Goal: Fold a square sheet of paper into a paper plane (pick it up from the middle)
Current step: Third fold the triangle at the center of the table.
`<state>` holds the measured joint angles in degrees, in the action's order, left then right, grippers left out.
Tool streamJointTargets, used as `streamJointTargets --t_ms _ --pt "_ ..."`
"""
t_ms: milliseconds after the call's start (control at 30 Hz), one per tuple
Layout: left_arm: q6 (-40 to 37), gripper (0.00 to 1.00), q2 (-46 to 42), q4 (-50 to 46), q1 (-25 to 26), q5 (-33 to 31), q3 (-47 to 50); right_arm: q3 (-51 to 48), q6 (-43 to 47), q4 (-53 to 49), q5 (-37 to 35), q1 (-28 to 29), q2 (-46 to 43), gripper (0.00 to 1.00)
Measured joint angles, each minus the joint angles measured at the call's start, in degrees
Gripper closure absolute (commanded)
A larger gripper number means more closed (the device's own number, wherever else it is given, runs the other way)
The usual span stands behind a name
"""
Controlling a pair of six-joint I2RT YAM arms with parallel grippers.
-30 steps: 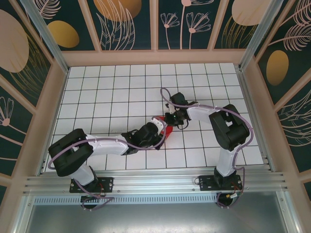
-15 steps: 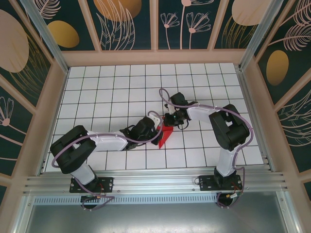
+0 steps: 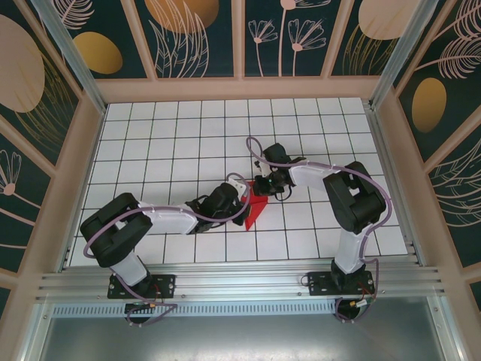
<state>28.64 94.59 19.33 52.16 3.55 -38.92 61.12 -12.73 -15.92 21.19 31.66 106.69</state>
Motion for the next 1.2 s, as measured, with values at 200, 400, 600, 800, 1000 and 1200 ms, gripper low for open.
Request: streamJointTargets --t_ms 200,400,600,800,1000,1200 --pt "-0.07 1.00 0.74 0.15 0.00 -0.61 0.02 0.00 -0.04 0.00 0.37 0.00 0.02 0.90" --pt "-0.07 1.00 2.23 0.13 0.00 -1.27 0.02 0.00 -0.07 0.02 0.85 0.00 0.13 0.90" --pt "-0.07 1.00 2.23 0.20 -0.04 -1.27 0.02 0.00 -0.07 0.02 1.18 0.00 0.20 0.90" --pt "-0.17 1.00 2.56 0.17 -0.04 -1.51 -0.02 0.00 -0.22 0.02 1.25 0.00 0.20 0.90" --pt "-0.96 1.00 4.22 0.17 -0.04 -1.77 -0.61 0.00 -0.50 0.02 1.33 0.00 0.20 0.90" --pt "-1.40 1.00 4.90 0.17 -0.04 -2.16 -0.76 -0.02 -0.94 0.04 1.40 0.00 0.22 0.90"
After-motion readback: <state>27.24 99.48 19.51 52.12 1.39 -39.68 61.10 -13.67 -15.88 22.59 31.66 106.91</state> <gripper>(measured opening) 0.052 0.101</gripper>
